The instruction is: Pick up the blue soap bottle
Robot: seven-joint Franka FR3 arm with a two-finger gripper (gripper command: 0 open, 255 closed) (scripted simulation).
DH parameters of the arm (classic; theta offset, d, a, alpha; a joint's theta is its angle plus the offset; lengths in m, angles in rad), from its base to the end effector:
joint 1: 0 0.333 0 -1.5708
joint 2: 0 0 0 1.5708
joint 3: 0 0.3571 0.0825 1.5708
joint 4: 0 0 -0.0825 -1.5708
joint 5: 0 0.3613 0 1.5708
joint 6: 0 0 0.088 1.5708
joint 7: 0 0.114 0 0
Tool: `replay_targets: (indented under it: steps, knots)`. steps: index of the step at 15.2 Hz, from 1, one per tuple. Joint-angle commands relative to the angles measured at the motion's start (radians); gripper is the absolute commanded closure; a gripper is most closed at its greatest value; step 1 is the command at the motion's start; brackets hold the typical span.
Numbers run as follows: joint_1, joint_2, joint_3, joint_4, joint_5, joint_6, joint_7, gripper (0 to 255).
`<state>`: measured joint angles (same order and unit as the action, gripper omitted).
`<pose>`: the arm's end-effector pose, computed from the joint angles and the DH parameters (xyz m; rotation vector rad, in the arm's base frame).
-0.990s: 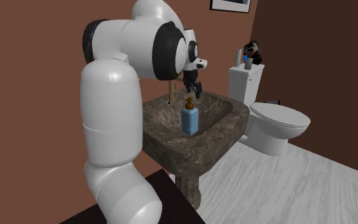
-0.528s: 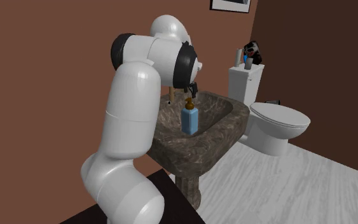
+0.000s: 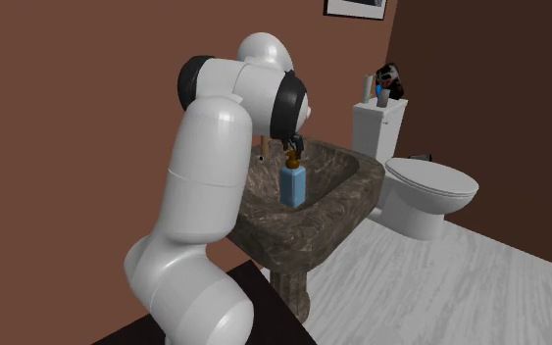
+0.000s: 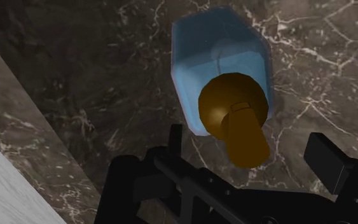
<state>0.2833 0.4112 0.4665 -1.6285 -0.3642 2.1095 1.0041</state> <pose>0.5332 0.4090 0.4545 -3.1210 0.2022 -0.2946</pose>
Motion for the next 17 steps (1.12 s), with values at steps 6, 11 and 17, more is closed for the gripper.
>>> replay_targets:
  steps: [6, 11, 17]
  knots:
    - [-0.001, -0.001, -0.001, -0.009, -0.001, 0.009, 0.002, 255]
    - [0.0, 0.0, 0.001, 0.009, 0.001, -0.008, -0.002, 255]
    - [0.0, -0.021, 0.009, 0.06, 0.02, -0.076, -0.022, 255]
